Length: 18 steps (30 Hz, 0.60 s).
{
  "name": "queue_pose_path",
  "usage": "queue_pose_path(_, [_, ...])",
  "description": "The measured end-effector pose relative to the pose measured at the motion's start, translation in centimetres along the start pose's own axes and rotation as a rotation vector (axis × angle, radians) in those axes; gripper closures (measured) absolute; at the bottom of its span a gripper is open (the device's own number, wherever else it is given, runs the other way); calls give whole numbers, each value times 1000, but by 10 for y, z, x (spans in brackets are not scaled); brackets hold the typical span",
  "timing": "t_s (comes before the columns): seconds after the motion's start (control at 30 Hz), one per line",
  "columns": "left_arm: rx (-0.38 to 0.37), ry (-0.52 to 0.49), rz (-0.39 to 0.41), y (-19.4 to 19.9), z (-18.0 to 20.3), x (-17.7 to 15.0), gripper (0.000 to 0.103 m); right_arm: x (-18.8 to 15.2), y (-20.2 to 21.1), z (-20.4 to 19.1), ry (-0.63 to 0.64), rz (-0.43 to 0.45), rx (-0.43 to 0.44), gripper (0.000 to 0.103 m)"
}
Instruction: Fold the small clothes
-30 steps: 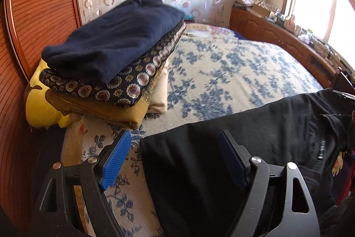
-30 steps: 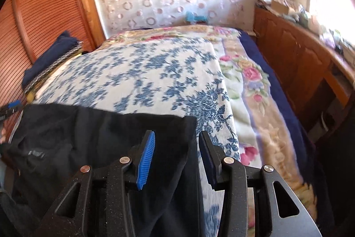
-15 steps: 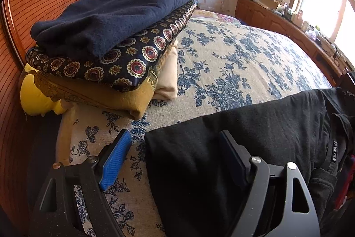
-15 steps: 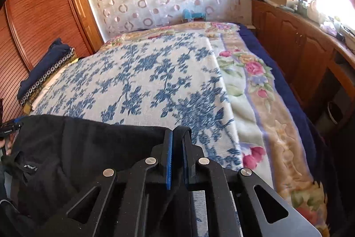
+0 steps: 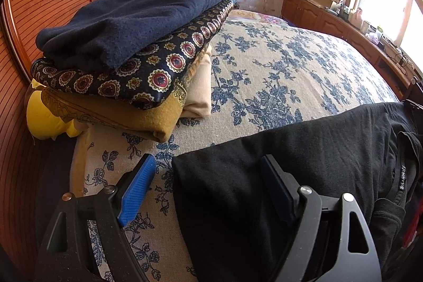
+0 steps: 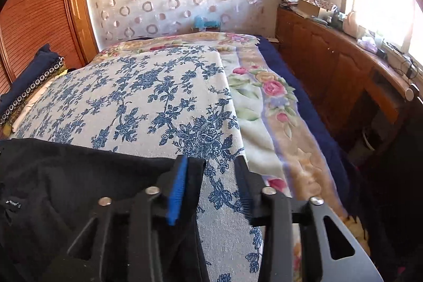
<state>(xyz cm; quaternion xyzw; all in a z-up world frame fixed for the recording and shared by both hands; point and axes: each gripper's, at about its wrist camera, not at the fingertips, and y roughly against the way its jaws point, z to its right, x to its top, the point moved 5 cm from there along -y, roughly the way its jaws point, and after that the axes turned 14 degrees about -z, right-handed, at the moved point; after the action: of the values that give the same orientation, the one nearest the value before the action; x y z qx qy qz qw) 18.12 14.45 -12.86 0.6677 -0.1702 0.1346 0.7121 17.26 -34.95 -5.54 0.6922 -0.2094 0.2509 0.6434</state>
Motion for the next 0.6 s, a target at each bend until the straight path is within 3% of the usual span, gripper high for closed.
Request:
queue_pose_path(0.2, [0, -2, -2, 0, 1, -1, 20, 1, -17, 0, 9, -52, 27, 47])
queue_pose_path(0.43, [0, -2, -2, -1, 1, -1, 20, 9, -23, -8, 52, -72, 71, 47])
queue_pose_path(0.6, [2, -14, -3, -1, 2, 0, 20, 3, -22, -16, 120, -61, 46, 50])
